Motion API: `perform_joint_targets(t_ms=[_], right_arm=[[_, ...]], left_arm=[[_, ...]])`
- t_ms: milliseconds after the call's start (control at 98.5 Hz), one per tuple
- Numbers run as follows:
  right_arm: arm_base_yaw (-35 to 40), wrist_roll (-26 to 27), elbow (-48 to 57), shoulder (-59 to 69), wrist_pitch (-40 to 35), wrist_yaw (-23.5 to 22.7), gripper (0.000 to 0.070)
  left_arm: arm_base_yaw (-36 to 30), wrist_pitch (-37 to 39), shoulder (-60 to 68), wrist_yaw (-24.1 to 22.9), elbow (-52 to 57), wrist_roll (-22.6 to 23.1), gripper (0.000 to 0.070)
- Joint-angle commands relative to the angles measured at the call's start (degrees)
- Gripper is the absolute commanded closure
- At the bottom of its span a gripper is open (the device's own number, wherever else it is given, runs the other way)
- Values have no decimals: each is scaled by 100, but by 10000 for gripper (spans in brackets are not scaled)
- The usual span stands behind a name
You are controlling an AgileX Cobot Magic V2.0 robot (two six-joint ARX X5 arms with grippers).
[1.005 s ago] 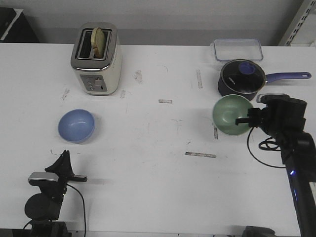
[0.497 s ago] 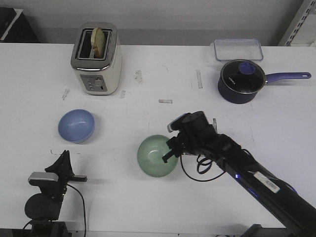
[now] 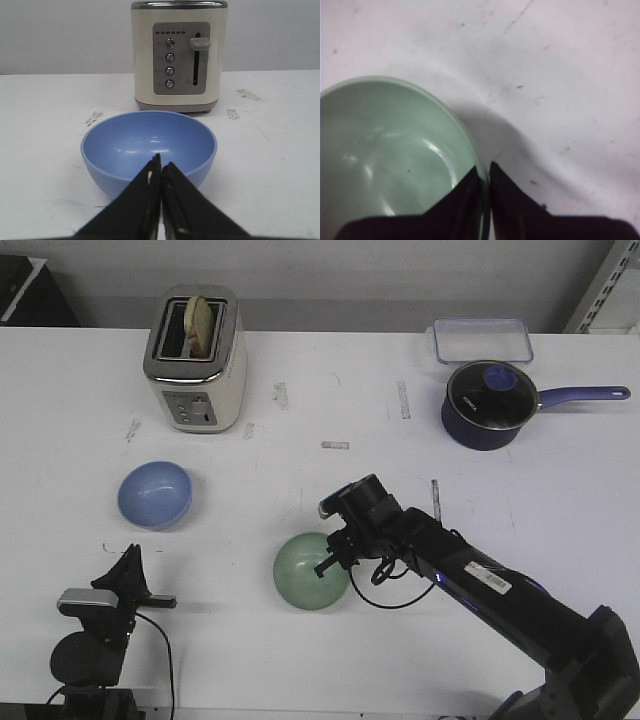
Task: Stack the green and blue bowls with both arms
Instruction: 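Carry the green bowl toward the table center and set it down, then open the right gripper and retract it back to rest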
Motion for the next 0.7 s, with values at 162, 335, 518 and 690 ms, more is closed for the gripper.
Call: perform_joint_targets(t_ms=[162, 335, 518, 690], right_arm=[[57, 68, 90, 96, 68, -87, 408], [-15, 68, 160, -59, 79, -90, 263], [-267, 66, 463, -619, 87, -83, 271], [-776, 48, 592, -1469, 173, 0, 416]], left_arm=[[0, -26, -7, -7, -122, -11, 698], [0, -168, -7, -7, -122, -11, 698], [0, -166, -7, -7, -122, -11, 698], [0, -131, -7, -7, -122, -11, 698]])
